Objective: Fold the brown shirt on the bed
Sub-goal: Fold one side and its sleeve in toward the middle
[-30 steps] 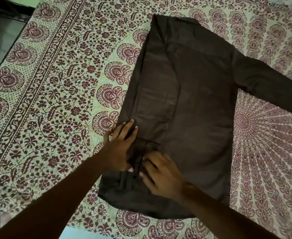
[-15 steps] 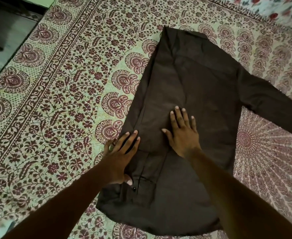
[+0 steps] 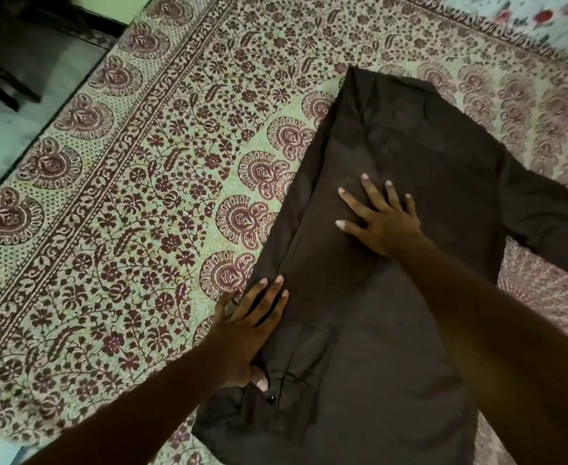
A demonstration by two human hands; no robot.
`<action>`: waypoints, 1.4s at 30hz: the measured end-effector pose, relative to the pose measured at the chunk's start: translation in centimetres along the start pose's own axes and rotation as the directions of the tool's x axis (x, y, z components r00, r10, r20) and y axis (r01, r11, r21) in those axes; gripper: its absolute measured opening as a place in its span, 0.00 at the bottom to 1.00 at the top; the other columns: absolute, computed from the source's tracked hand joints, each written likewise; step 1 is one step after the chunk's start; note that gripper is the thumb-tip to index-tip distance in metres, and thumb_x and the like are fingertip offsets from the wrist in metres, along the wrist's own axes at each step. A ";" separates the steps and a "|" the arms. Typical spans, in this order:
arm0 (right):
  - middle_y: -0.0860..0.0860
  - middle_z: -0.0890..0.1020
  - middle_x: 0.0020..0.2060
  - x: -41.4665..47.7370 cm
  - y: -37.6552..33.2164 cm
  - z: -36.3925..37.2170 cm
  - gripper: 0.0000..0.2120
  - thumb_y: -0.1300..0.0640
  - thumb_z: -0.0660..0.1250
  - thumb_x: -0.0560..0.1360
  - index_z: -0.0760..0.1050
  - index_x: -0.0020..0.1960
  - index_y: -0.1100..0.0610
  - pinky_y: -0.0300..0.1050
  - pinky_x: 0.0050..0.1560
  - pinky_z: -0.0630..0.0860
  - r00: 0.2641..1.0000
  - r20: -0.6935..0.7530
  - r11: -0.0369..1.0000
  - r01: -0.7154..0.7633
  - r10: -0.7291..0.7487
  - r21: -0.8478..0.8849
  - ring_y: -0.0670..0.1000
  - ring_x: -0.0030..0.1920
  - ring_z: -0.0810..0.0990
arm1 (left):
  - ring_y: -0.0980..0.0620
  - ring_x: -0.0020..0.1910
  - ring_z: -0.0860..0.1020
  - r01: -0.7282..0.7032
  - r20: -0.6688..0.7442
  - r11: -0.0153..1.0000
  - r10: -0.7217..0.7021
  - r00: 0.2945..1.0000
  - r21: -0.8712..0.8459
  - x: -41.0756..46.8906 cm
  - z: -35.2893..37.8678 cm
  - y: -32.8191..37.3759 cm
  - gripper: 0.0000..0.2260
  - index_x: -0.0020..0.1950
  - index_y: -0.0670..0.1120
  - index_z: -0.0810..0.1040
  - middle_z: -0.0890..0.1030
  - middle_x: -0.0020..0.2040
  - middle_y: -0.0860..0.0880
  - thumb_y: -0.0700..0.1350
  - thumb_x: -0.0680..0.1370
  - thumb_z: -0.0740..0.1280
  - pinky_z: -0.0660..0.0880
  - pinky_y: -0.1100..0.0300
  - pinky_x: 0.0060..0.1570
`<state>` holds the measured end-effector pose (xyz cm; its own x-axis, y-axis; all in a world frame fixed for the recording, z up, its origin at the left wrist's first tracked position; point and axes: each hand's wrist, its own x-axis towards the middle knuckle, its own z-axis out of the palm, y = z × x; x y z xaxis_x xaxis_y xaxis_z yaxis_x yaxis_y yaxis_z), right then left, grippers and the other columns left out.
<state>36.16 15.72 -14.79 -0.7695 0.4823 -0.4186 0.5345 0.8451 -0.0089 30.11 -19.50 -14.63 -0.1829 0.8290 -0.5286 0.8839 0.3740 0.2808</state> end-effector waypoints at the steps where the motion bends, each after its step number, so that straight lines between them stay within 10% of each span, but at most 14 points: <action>1: 0.43 0.39 0.84 0.4 0.0 -0.5 0.34 0.21 0.43 0.75 0.36 0.77 0.25 0.67 0.80 0.43 1.000 -0.001 1.000 -0.007 0.007 -0.018 0.57 0.84 0.40 | 0.50 0.79 0.25 0.004 0.003 1.000 -0.004 1.000 0.001 -0.1 -0.3 0.0 0.67 0.82 0.53 0.29 0.21 0.78 0.54 0.72 0.63 0.76 0.43 0.31 0.76; 8: 0.47 0.45 0.85 -4.8 -5.2 4.0 0.32 0.32 0.49 0.83 0.47 0.84 0.39 0.61 0.81 0.53 0.872 -0.218 0.898 0.434 -0.438 -0.068 0.52 0.84 0.44 | 0.44 0.84 0.41 0.025 -0.042 0.997 -0.022 0.999 0.073 -0.1 -0.2 0.1 0.71 0.85 0.48 0.40 0.34 0.84 0.48 0.73 0.55 0.77 0.56 0.28 0.72; 14: 0.43 0.46 0.84 -1.1 -3.7 4.1 0.33 0.24 0.49 0.78 0.47 0.80 0.29 0.68 0.79 0.49 0.955 -0.281 0.988 0.126 -0.096 0.093 0.52 0.84 0.47 | 0.44 0.83 0.35 -0.019 -0.046 0.993 0.024 0.999 0.114 -0.1 -0.3 0.3 0.67 0.84 0.47 0.38 0.29 0.82 0.48 0.74 0.61 0.74 0.52 0.27 0.73; 22: 0.48 0.39 0.84 1.2 -3.1 1.5 0.35 0.26 0.49 0.79 0.41 0.81 0.32 0.69 0.80 0.43 0.991 -0.116 0.988 0.083 -0.068 0.130 0.59 0.84 0.39 | 0.38 0.79 0.65 -0.034 -0.381 0.985 0.098 0.919 0.171 1.9 -3.2 1.3 0.31 0.72 0.43 0.77 0.70 0.78 0.43 0.63 0.78 0.61 0.67 0.33 0.69; 33: 0.40 0.38 0.83 2.5 0.0 1.2 0.33 0.21 0.46 0.75 0.39 0.76 0.23 0.70 0.79 0.45 0.989 -0.140 0.987 -0.016 0.039 0.162 0.56 0.84 0.39 | 0.51 0.85 0.47 -0.002 -0.389 0.981 0.079 0.918 0.195 13.4 -6.8 -2.3 0.39 0.85 0.45 0.50 0.47 0.86 0.48 0.66 0.81 0.54 0.56 0.44 0.79; 36: 0.48 0.40 0.84 4.2 0.0 0.1 0.37 0.23 0.45 0.78 0.43 0.83 0.35 0.68 0.80 0.42 0.979 -0.170 0.984 -0.084 0.111 0.158 0.58 0.84 0.39 | 0.50 0.85 0.46 0.009 -0.372 0.980 0.067 0.926 0.199 13.5 -7.1 -2.3 0.40 0.85 0.44 0.49 0.46 0.86 0.47 0.66 0.80 0.54 0.56 0.44 0.78; 39: 0.53 0.47 0.85 5.2 -1.5 -0.7 0.38 0.32 0.47 0.83 0.53 0.84 0.55 0.61 0.82 0.47 0.932 -0.340 0.988 0.149 -0.128 0.036 0.56 0.84 0.44 | 0.50 0.85 0.47 0.005 -0.364 0.982 0.065 0.929 0.188 13.6 -7.1 -2.4 0.40 0.85 0.44 0.51 0.48 0.86 0.47 0.66 0.80 0.55 0.55 0.43 0.78; 42: 0.50 0.49 0.85 7.8 -1.7 -0.9 0.37 0.35 0.45 0.82 0.50 0.85 0.55 0.59 0.82 0.52 0.896 -0.231 0.924 0.378 -0.380 -0.055 0.51 0.84 0.46 | 0.50 0.85 0.47 -0.006 -0.368 0.985 0.069 0.927 0.170 13.8 -7.1 -2.7 0.40 0.85 0.44 0.51 0.49 0.86 0.47 0.66 0.80 0.55 0.55 0.43 0.78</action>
<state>28.88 18.24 -17.22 -0.9731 0.1643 -0.1616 0.1841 0.9759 -0.1167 22.17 -6.07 -17.00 -0.2669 0.9476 -0.1756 0.9453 0.2929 0.1437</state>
